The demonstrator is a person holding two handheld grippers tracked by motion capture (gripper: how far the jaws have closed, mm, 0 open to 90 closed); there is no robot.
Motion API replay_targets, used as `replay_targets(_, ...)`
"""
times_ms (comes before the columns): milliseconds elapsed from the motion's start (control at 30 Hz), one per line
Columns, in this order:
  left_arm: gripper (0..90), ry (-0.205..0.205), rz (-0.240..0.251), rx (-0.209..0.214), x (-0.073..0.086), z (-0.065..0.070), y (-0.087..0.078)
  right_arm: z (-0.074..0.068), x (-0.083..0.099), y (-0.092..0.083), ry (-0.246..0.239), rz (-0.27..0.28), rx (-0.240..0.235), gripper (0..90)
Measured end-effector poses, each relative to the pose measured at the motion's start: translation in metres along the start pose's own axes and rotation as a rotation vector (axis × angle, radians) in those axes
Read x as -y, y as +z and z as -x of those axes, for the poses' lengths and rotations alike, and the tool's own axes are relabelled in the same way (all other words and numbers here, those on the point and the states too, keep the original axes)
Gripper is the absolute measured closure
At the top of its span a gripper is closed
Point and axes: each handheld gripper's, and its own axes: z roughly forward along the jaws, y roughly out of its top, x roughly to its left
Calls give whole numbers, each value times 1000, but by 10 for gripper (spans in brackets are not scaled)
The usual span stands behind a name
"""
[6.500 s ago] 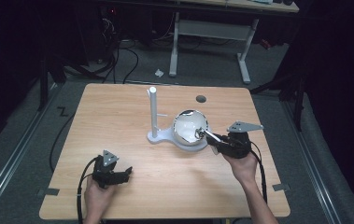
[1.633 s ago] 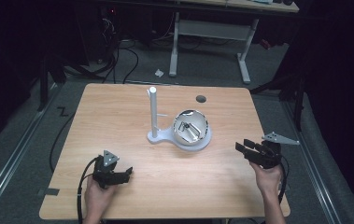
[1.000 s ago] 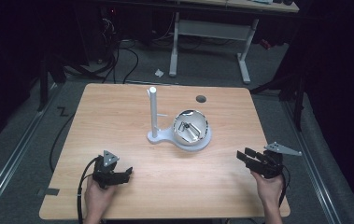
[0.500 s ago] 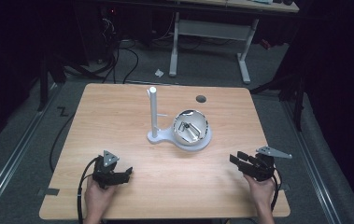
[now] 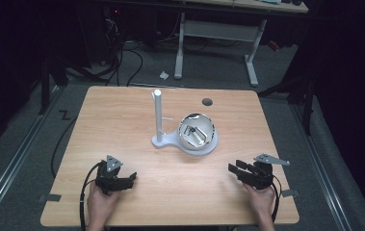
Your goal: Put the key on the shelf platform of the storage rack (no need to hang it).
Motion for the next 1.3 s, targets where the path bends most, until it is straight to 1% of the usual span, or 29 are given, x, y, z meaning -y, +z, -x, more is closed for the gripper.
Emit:
replay_targets(100, 164, 0, 0, 0, 0, 0, 0, -3, 1, 4, -6, -8, -5, 536)
replay_targets(233, 164, 0, 0, 0, 0, 0, 0, -5, 2, 6, -2, -13, -9, 536)
replay_targets(333, 164, 0, 0, -1, 0, 0, 0, -7, 4, 7, -8, -13, -12, 536)
replay_targets(533, 164, 0, 0, -1, 0, 0, 0, -11, 10, 11, -5, -20, -24, 536)
replay_targets(733, 164, 0, 0, -1, 0, 0, 0, -16, 14, 15, -18, -29, -30, 534)
replay_targets(833, 164, 0, 0, -1, 0, 0, 0, -21, 16, 17, -46, -43, -23, 531)
replay_targets(867, 164, 0, 0, -1, 0, 0, 0, -23, 17, 18, -65, -45, -21, 531)
replay_targets(933, 164, 0, 0, -1, 0, 0, 0, -26, 19, 20, -78, -52, -16, 529)
replay_targets(1133, 164, 1, 0, 0, 0, 0, 0, -35, 23, 26, -99, -66, -14, 526)
replay_targets(1200, 164, 1, -1, 0, 0, 0, 0, -38, 24, 28, -116, -67, -13, 525)
replay_targets(1300, 164, 2, -1, 0, 0, 0, 0, -41, 25, 31, -122, -75, -16, 525)
